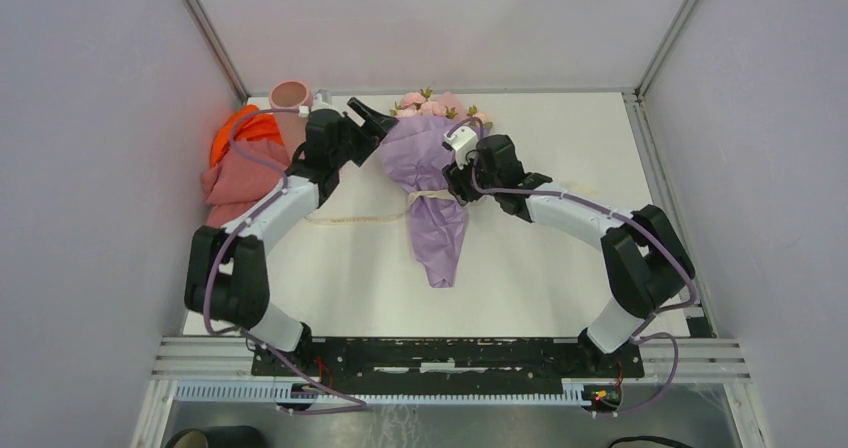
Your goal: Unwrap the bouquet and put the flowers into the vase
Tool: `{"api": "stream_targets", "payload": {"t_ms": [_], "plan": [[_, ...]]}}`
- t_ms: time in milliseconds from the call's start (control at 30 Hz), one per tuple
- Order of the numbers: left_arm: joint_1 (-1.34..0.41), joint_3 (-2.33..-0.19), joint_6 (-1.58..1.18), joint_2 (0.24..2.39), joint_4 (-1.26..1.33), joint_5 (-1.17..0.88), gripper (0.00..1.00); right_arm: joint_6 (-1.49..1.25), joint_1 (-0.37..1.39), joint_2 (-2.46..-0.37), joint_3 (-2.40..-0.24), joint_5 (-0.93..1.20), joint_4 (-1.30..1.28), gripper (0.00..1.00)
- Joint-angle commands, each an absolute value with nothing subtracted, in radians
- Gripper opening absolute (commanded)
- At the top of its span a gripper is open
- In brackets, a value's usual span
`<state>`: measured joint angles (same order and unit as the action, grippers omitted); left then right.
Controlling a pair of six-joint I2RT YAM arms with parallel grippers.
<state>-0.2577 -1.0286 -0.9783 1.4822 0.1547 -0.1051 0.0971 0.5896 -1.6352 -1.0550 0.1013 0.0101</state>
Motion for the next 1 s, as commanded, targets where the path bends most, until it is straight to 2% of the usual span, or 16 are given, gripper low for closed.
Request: {"api": "stream_targets", "payload": {"t_ms": [0,400,767,900,967], "plan": [[-0.310,-1.114,-0.910,1.598,0.213,-0.123,0.90,0.076,0.615,-1.686,-1.116,0.136,0.058,0.61],[-0.414,-1.342,-0.876,1.822,0.129,-0.122,0.91,0.079,0.648,-1.822,-1.199,0.128,0.086,0.60],[-0.414,-1.278,-0.920,1.955,0.148,-0.135,0.91,0.077,0.649,-1.909,-1.225,0.136,0.100,0.59],[-0.414,-1.274,-0.920,1.978,0.149,-0.135,0.91,0.068,0.648,-1.920,-1.227,0.140,0.098,0.28],[-0.414,-1.276,-0.919,1.985,0.149,-0.132,0.91,0.067,0.648,-1.911,-1.225,0.135,0.095,0.06]]}}
